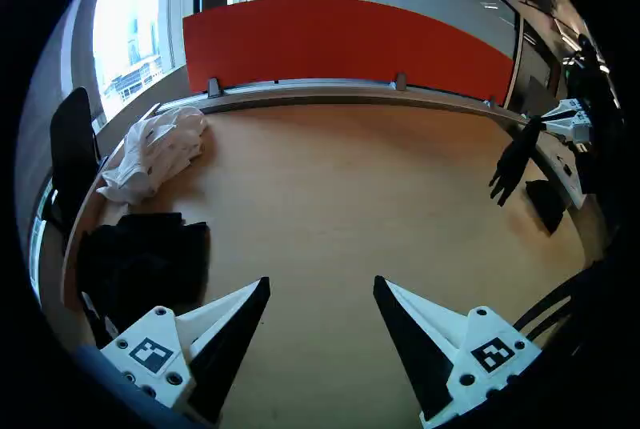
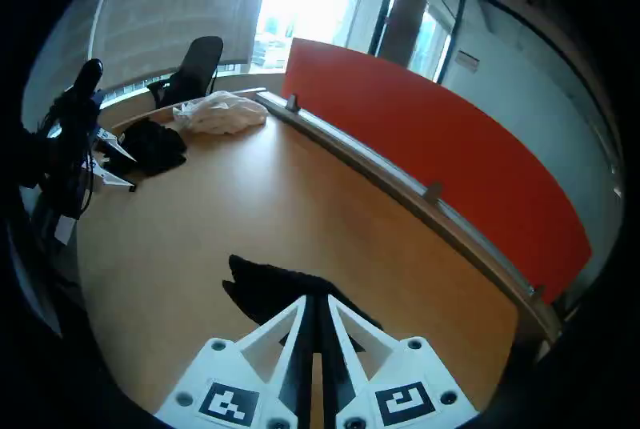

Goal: Fold towel

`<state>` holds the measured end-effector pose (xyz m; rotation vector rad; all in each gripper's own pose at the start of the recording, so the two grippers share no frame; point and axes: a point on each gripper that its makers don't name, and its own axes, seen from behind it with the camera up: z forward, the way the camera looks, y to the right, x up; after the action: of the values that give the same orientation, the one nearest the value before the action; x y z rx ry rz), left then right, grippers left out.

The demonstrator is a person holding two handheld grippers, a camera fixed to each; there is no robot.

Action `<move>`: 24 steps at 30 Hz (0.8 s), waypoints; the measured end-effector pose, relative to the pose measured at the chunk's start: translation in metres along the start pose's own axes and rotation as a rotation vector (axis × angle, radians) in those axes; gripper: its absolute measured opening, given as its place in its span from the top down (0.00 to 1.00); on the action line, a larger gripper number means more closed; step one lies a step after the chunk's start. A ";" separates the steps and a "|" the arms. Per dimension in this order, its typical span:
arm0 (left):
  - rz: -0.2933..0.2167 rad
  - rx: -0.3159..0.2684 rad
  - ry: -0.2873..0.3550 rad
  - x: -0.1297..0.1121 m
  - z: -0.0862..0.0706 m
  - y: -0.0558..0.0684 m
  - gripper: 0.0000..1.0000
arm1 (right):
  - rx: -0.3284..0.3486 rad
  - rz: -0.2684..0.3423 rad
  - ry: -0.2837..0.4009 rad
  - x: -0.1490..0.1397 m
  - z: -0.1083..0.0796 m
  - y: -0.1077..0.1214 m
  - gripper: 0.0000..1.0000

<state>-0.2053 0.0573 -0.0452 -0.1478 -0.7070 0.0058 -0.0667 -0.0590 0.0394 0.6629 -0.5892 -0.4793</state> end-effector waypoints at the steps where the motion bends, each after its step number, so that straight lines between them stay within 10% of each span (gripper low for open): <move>1: 0.001 0.000 0.000 0.001 0.000 0.000 0.04 | -0.005 0.002 -0.004 -0.003 -0.002 0.005 0.96; 24: 0.015 0.009 -0.010 0.007 0.006 0.010 0.04 | -0.097 0.045 -0.056 -0.052 -0.030 0.081 0.96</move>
<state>-0.2029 0.0682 -0.0375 -0.1451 -0.7157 0.0241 -0.0676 0.0401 0.0571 0.5442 -0.6282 -0.4830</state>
